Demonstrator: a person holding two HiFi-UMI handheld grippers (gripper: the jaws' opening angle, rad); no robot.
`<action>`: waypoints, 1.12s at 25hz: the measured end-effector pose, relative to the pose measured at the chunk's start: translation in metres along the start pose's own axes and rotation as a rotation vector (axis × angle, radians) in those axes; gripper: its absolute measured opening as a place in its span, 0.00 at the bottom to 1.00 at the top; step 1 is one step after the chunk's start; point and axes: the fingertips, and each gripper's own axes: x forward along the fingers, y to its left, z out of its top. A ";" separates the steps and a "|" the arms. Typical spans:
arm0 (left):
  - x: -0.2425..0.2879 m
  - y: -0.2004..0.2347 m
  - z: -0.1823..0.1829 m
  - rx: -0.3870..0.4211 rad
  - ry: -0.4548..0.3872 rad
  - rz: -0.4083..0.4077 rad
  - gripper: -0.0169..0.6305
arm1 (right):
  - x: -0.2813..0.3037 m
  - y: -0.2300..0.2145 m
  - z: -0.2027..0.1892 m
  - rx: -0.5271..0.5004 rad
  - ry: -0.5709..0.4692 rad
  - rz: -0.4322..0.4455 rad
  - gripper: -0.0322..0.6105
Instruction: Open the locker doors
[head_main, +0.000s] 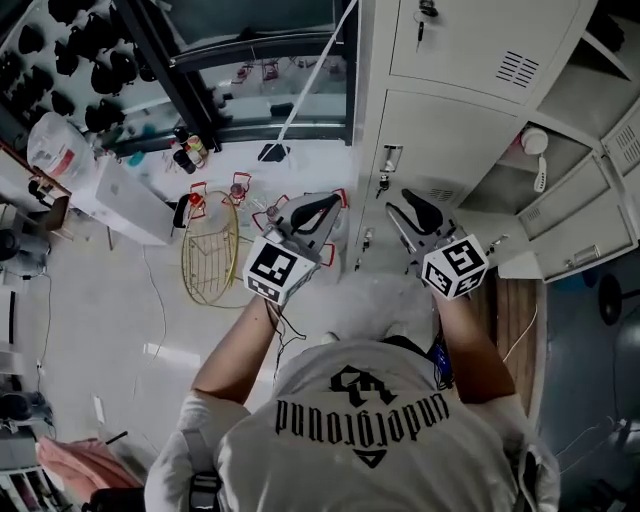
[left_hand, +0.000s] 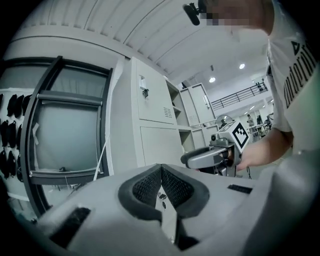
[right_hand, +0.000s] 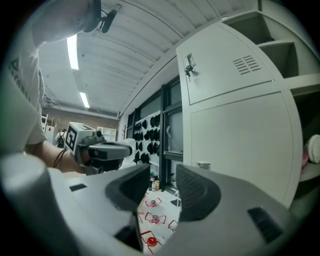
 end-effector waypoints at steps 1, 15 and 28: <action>0.001 0.003 -0.007 -0.010 0.010 -0.004 0.04 | 0.004 -0.003 -0.006 0.002 0.010 -0.008 0.31; 0.051 0.036 -0.055 -0.029 0.042 0.005 0.04 | 0.075 -0.064 -0.060 0.021 0.061 -0.016 0.37; 0.079 0.061 -0.089 -0.073 0.072 0.056 0.04 | 0.111 -0.075 -0.062 0.007 0.025 -0.057 0.42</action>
